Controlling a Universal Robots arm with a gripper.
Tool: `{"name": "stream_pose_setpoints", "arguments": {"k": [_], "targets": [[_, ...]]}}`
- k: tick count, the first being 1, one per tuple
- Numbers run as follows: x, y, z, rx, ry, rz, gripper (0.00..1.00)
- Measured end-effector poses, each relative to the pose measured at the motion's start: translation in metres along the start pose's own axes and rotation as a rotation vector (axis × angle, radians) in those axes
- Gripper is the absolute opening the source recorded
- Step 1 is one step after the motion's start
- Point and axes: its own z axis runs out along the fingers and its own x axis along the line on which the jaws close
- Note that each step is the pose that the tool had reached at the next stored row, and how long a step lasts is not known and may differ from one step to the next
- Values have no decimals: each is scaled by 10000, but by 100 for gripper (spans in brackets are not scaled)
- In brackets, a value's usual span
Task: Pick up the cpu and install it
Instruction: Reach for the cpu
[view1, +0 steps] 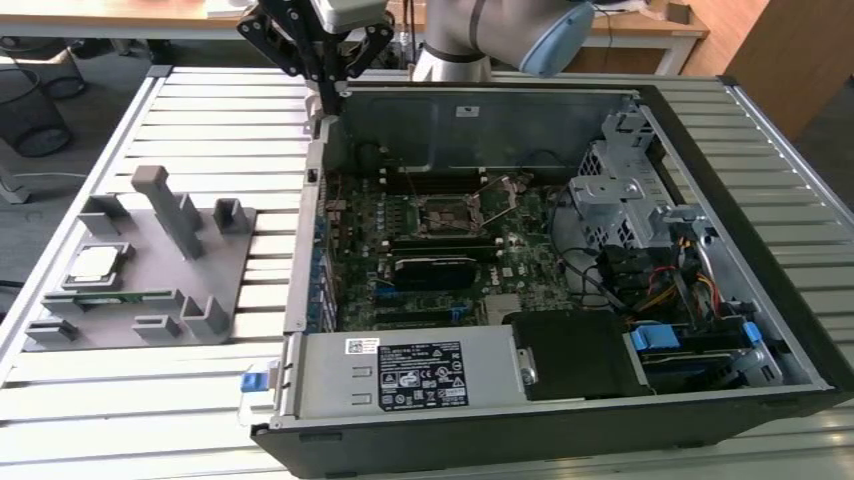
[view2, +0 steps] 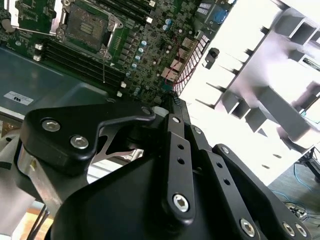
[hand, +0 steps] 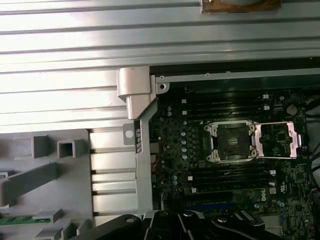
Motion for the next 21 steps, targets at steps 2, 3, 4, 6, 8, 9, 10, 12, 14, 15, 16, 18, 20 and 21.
{"name": "stream_pose_setpoints", "arguments": {"k": [2,3,4,6,8,9,10,12,14,15,16,18,20,21], "targets": [[51,-2,0,0,1,0,11],[68,-3,0,0,1,-1,11],[83,-3,0,0,1,-1,11],[124,-5,0,1,8,0,11],[169,-7,1,1,11,0,11],[181,-7,1,1,14,1,11],[194,-7,1,1,16,1,11],[219,-8,2,2,20,1,11],[245,-8,2,2,25,0,11],[261,-8,2,2,27,0,11],[277,-9,2,2,27,0,11],[319,-10,3,2,29,1,11],[369,-14,5,2,28,2,11],[395,-16,5,2,28,1,11]]}}
